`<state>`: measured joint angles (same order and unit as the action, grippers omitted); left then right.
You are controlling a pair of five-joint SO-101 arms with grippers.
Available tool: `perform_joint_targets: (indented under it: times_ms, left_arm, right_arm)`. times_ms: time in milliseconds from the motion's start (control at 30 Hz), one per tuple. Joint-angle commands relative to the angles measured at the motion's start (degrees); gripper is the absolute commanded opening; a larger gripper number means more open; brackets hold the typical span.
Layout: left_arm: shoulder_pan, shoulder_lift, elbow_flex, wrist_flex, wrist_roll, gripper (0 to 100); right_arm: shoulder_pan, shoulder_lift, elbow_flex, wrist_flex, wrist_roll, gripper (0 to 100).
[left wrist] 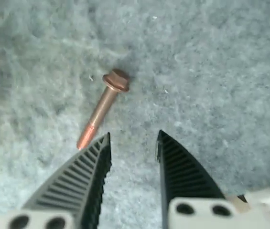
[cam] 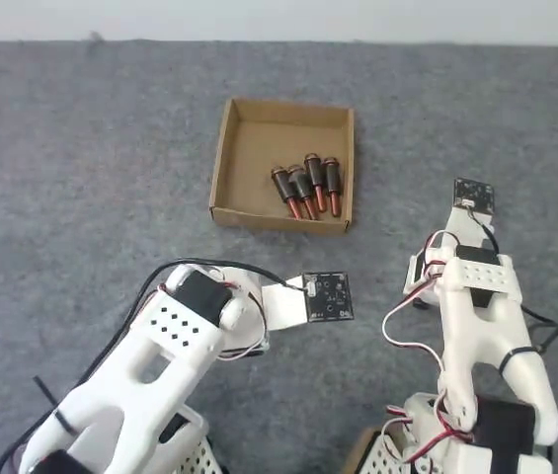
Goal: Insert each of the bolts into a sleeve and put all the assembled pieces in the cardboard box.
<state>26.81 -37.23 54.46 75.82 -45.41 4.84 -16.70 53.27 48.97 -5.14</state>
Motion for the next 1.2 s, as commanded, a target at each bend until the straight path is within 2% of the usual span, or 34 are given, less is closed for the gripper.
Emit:
perform_joint_targets:
  times_ms: [0,233,433,700,833,1167]
  left_arm:
    - [0.3,0.1,-0.3,-3.1,-0.7,15]
    - [0.3,1.1,-0.3,-4.8,-0.8,15]
    - [0.3,11.5,-0.8,-11.3,-0.8,15]
    - [-0.2,22.9,-7.3,-12.1,-0.6,15]
    - [-0.3,28.5,-8.1,-16.7,-0.5,14]
    - [-1.4,31.0,-10.2,-17.4,1.6,14]
  right_arm:
    - [0.7,-1.2,-0.3,-1.0,2.8,1.0]
    - [0.6,-1.2,-0.3,-1.0,3.0,1.0]
    - [0.6,-1.2,-0.3,-1.0,3.0,0.9]
    - [0.4,-1.2,-0.3,-1.0,3.1,0.9]
    - [0.4,-1.2,-0.3,-1.0,3.1,0.9]
    - [0.4,-1.2,-0.3,-0.9,3.1,0.9]
